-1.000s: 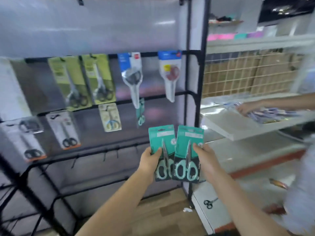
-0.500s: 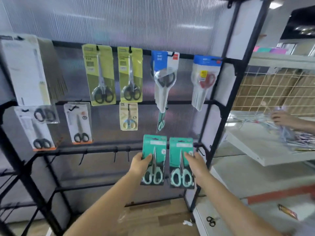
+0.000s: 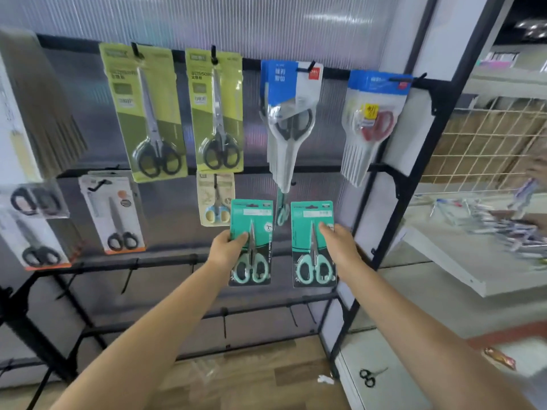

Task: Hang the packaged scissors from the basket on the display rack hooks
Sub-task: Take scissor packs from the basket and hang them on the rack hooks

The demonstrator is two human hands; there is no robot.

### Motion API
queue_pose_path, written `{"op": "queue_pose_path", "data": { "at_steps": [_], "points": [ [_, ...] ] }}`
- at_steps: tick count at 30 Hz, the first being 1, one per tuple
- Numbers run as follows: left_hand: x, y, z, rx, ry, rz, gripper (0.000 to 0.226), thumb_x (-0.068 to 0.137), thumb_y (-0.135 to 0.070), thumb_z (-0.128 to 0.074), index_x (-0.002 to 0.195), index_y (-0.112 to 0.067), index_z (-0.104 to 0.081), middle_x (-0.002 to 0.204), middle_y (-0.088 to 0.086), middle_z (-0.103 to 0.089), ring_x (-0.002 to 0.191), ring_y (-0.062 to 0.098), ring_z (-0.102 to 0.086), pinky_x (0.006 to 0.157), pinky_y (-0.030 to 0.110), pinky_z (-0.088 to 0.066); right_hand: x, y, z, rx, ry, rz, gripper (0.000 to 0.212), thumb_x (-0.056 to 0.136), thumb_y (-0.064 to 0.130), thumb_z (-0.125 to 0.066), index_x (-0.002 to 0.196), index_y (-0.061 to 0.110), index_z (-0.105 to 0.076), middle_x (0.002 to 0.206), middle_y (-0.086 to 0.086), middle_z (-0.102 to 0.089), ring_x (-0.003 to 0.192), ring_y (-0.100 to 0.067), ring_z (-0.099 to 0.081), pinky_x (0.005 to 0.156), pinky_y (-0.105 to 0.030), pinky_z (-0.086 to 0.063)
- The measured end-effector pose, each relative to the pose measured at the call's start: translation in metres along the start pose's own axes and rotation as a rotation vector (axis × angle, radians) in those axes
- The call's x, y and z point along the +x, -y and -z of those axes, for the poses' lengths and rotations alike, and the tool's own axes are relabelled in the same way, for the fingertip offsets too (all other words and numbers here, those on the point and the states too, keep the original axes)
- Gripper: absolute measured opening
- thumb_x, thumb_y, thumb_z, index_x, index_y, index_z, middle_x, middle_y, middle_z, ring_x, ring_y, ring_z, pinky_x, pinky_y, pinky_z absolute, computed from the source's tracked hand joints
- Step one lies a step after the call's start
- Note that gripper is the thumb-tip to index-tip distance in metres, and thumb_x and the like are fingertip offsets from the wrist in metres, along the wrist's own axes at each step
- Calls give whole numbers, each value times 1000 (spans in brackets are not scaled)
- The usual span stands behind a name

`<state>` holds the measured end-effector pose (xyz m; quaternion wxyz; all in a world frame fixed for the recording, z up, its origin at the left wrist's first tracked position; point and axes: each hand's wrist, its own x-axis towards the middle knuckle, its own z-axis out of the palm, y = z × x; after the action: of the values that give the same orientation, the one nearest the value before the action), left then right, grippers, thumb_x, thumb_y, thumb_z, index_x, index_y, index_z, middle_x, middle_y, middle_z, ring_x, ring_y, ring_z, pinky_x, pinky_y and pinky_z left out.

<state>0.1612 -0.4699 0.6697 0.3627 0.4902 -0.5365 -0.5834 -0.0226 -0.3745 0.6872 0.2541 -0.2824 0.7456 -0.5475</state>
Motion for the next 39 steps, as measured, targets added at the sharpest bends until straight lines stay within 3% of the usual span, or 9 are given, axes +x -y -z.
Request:
{"op": "queue_pose_path", "data": {
  "at_steps": [3,5,8,11,15,23,30,34,39],
  "points": [
    [7,1,-2,-12,-38,36,16,94,-16,-55,106,-6,-57,103,12,-65,95,30,-63,90,41,-51,13,-8,0,2,25,-37,37,98,29,-46,113,-2,-58,115,-19,-63,100,-30,-61,86,-37,-48],
    [13,0,-4,-27,-60,42,15,94,-15,-55,106,-7,-57,105,11,-65,96,29,-62,91,41,-50,28,-6,1,-10,36,-16,40,97,30,-45,112,-6,-56,108,-21,-64,91,-30,-62,75,-35,-50],
    [23,-3,-6,-52,-88,51,13,94,-16,-56,104,-10,-58,108,12,-66,99,31,-64,93,46,-50,51,11,1,-35,64,69,38,97,31,-45,105,-5,-55,95,-20,-62,71,-17,-50,56,-26,-35],
    [29,-2,-7,-62,-116,66,12,94,-16,-56,104,-11,-59,109,14,-67,100,33,-64,93,48,-50,68,24,-4,-85,97,155,26,98,32,-45,95,8,-55,83,-6,-55,61,-10,-45,49,-20,-33],
    [33,5,-1,-42,-144,69,21,93,-16,-56,111,-5,-59,110,17,-66,98,34,-64,92,50,-50,85,24,-14,-80,163,204,20,98,28,-46,94,10,-55,73,6,-56,61,-3,-49,38,-7,-31],
    [29,12,16,-31,-270,100,20,94,-16,-55,110,-5,-57,97,14,-65,77,28,-64,76,42,-55,106,13,-23,-9,206,204,23,97,28,-48,97,8,-58,82,4,-61,69,-2,-57,50,-14,-42],
    [31,20,19,-28,-298,125,27,93,-16,-56,116,-1,-57,106,19,-66,83,33,-65,84,48,-53,128,9,-26,-49,225,219,24,96,30,-49,89,8,-56,76,0,-58,64,-10,-52,51,-21,-36],
    [31,19,11,-15,-288,128,24,94,-16,-56,114,-3,-56,107,18,-66,93,36,-65,88,49,-52,139,13,-39,-16,212,182,23,96,31,-50,91,9,-56,88,-7,-63,77,-18,-59,63,-29,-44],
    [27,21,7,-36,-264,123,19,94,-15,-55,109,-6,-56,103,15,-67,91,34,-66,85,47,-53,151,16,-51,-105,184,204,26,98,35,-45,84,13,-50,72,5,-50,59,-9,-47,50,-24,-34]
  ]
}}
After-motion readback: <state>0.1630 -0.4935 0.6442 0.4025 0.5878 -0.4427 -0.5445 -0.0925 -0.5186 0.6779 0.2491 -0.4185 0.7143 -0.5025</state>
